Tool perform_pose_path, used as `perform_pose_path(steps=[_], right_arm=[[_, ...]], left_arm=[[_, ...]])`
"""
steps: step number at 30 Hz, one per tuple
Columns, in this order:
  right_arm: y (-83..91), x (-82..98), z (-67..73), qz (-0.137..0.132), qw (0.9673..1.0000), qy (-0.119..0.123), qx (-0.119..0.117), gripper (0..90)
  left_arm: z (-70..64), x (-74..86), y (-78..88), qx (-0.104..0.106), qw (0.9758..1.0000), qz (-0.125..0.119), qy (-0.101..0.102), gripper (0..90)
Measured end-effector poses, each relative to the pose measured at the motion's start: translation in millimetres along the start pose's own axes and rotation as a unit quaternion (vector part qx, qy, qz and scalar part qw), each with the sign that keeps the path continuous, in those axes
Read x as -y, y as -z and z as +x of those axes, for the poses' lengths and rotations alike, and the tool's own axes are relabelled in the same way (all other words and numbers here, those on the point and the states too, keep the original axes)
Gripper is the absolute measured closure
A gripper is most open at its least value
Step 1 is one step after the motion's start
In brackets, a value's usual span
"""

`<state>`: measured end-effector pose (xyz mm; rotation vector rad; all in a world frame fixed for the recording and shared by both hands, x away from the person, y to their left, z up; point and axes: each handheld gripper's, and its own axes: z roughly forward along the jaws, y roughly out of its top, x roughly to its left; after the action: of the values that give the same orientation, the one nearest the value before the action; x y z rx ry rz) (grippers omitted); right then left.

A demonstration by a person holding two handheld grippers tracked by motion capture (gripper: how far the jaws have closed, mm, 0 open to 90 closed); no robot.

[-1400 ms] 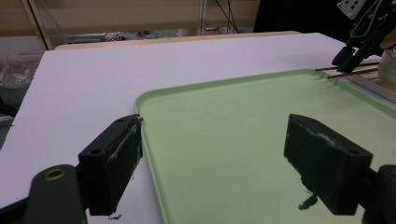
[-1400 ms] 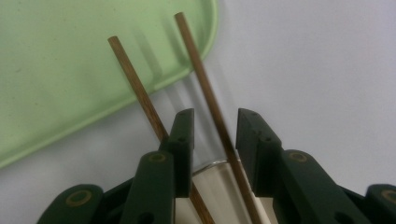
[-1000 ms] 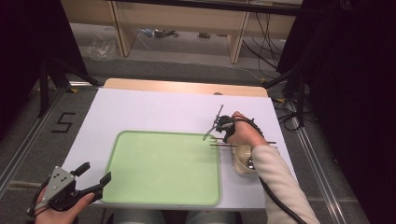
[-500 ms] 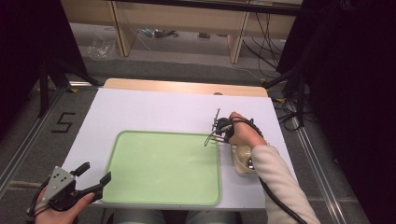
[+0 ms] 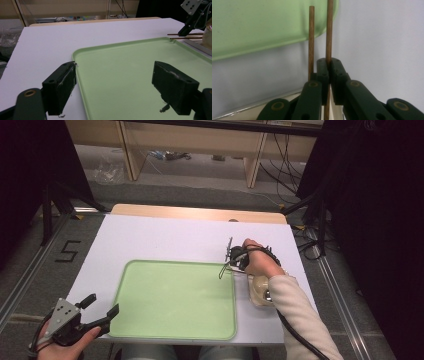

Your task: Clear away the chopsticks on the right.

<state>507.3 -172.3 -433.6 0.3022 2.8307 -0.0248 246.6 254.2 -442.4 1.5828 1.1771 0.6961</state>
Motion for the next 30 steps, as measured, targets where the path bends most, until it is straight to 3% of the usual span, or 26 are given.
perform_pose_path(steps=[12,14,17,20,21,22,24,27,30], right_arm=[[13.2,-3.7,-2.1,-0.028,0.9993,-0.014,0.021,87.5],[17.6,-5.3,-2.0,-0.04,0.9985,-0.014,0.033,87.5],[26.7,-8.3,-1.7,-0.06,0.9963,-0.038,0.048,87.4],[30.5,-10.0,-6.6,-0.086,0.9942,-0.015,0.063,87.4],[34.9,-10.8,-5.9,-0.097,0.9925,-0.044,0.06,87.5],[37.3,-11.5,-5.9,-0.104,0.9911,-0.055,0.063,87.5],[38.6,-11.4,-7.7,-0.114,0.9898,-0.054,0.067,87.5],[48.0,-14.3,-5.4,-0.133,0.9851,-0.084,0.071,87.4],[51.6,-15.3,-9.1,-0.149,0.9833,-0.071,0.077,87.5]], left_arm=[[0.1,-0.1,0.0,0.0,1.0,-0.001,0.001,19.4],[0.1,-0.1,0.0,0.0,1.0,0.0,0.001,19.4],[0.0,-0.1,0.1,0.0,1.0,0.0,0.001,19.4],[0.2,-0.1,0.1,0.0,1.0,-0.001,0.001,19.5],[0.3,-0.1,0.0,0.001,1.0,-0.001,0.001,19.5],[0.2,-0.1,0.1,0.001,1.0,-0.001,0.001,19.5],[0.0,-0.3,0.3,0.0,1.0,-0.001,0.001,19.5],[0.3,-0.1,-0.1,0.001,1.0,-0.001,0.002,19.5],[0.2,-0.2,0.0,0.001,1.0,-0.002,0.002,19.6]])
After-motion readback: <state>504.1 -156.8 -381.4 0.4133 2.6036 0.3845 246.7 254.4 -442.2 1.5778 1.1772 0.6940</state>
